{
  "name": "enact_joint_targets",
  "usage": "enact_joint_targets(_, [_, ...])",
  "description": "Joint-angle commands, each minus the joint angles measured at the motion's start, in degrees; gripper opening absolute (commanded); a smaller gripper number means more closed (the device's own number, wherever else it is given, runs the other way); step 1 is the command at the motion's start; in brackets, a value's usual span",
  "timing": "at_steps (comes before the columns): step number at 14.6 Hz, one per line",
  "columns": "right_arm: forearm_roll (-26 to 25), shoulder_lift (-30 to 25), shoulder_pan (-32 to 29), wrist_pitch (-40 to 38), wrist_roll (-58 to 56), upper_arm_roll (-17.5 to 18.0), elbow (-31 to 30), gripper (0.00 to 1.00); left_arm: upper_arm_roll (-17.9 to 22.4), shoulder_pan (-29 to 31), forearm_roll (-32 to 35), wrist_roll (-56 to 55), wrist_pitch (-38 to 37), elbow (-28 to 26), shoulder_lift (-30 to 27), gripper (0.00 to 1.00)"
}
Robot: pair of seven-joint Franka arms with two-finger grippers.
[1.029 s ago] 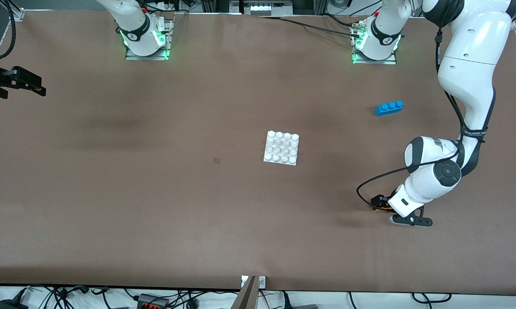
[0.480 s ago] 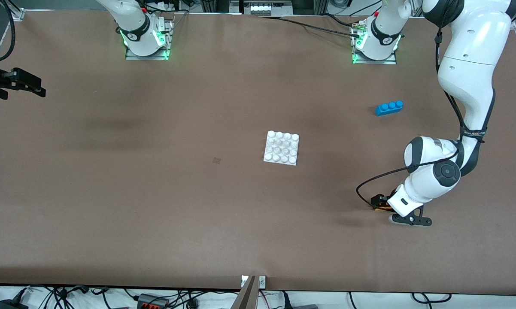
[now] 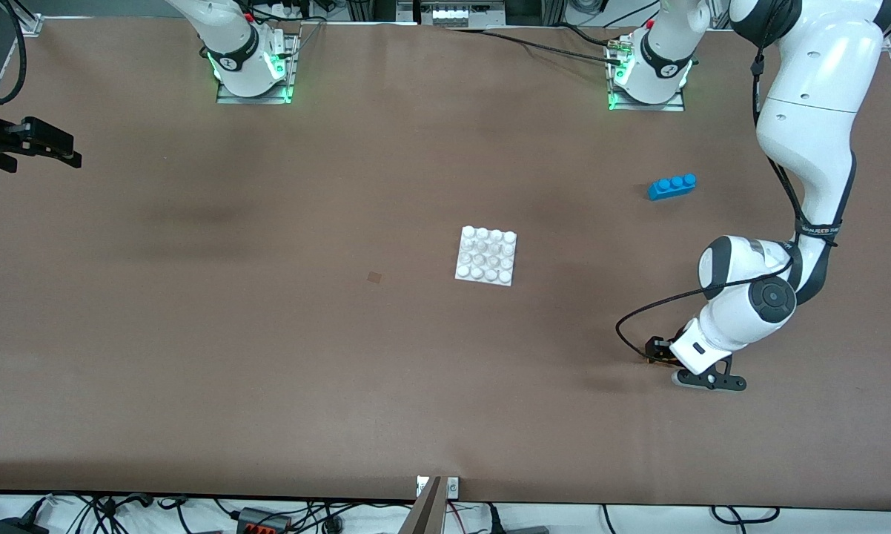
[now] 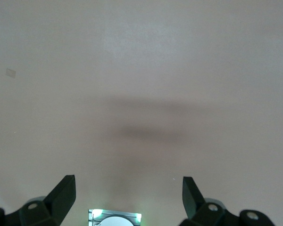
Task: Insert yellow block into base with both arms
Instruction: 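Lower the left gripper and grasp the yellow brick, then lift the yellow brick and carry it over the white base plate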
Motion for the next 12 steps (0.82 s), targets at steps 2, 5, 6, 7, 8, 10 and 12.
enact_joint_targets(2, [0.8,0.0,0.1,-0.7,0.1,0.1,0.8,1.0,-0.8,0.0,1.4,0.2,-2.0,-0.2,-2.1,0.5])
enact_joint_targets(5, [0.8,0.0,0.1,-0.8,0.1,0.1,0.8,1.0,-3.8,0.1,1.2,-1.9,-7.6,-0.1,-3.7,0.42])
enact_joint_targets(6, [0.8,0.0,0.1,-0.7,0.1,0.1,0.8,1.0,-5.0,-0.1,1.2,-3.7,-9.5,-0.1,-4.5,0.4])
enact_joint_targets(7, [0.8,0.0,0.1,-0.7,0.1,0.1,0.8,1.0,-6.3,-0.4,1.3,-5.8,-11.3,0.0,-5.1,0.4])
enact_joint_targets(8, [0.8,0.0,0.1,-0.7,0.1,0.1,0.8,1.0,-7.8,-0.4,1.4,-8.2,-12.8,0.0,-5.7,0.4])
enact_joint_targets(10, [0.8,0.0,0.1,-0.7,0.1,0.2,0.9,1.0,-12.3,-0.4,1.3,-9.7,-15.4,0.0,-6.3,0.4])
enact_joint_targets(12, [0.8,0.0,0.2,-0.8,0.1,0.3,0.9,1.0,-16.7,-0.5,1.3,-14.0,-17.6,-0.2,-6.3,0.39])
